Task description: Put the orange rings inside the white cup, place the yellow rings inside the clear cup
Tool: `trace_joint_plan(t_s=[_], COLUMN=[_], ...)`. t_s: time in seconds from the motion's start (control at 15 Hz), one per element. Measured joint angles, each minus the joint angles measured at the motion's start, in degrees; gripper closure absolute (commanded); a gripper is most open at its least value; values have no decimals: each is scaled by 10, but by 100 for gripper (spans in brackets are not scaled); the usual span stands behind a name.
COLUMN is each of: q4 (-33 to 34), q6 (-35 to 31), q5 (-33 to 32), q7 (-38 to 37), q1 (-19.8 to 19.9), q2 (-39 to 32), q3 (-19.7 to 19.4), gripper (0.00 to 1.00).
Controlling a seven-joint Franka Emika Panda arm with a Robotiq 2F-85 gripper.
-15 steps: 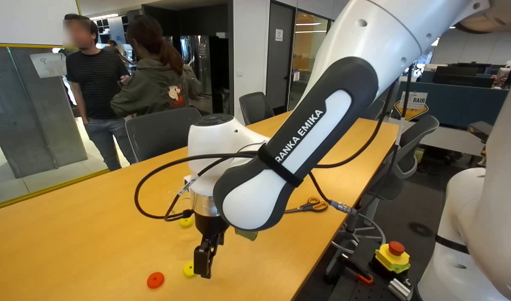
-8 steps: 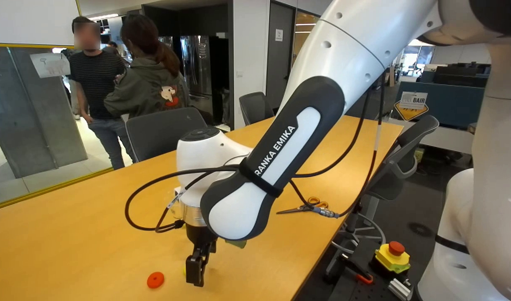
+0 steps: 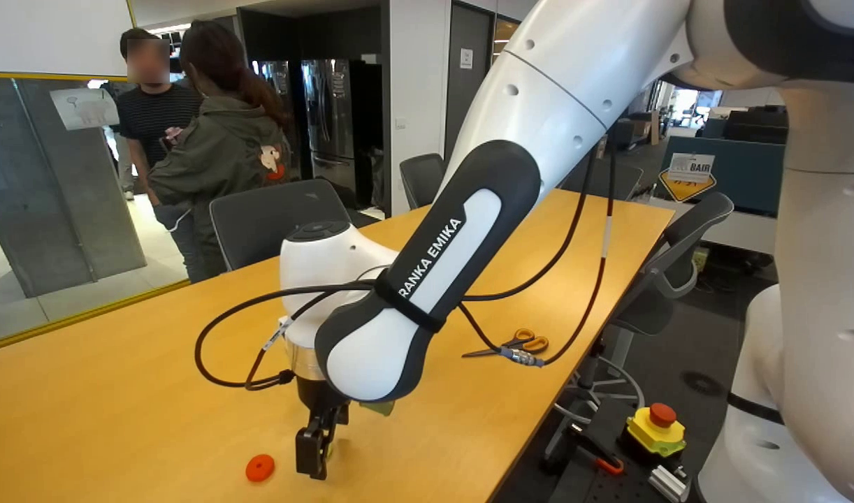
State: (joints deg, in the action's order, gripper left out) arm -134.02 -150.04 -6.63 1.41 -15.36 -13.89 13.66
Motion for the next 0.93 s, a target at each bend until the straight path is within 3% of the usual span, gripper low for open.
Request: trace_joint_plan(t_s=[0.8,0.87,0.93], q4=[31,33,34], q6=[0,0,0], q5=[-1,-2,-4], q7=[0,0,0], q1=[0,0,0], q2=[-36,-39,-40], q3=[-7,-8,-9], gripper=[0,25,25])
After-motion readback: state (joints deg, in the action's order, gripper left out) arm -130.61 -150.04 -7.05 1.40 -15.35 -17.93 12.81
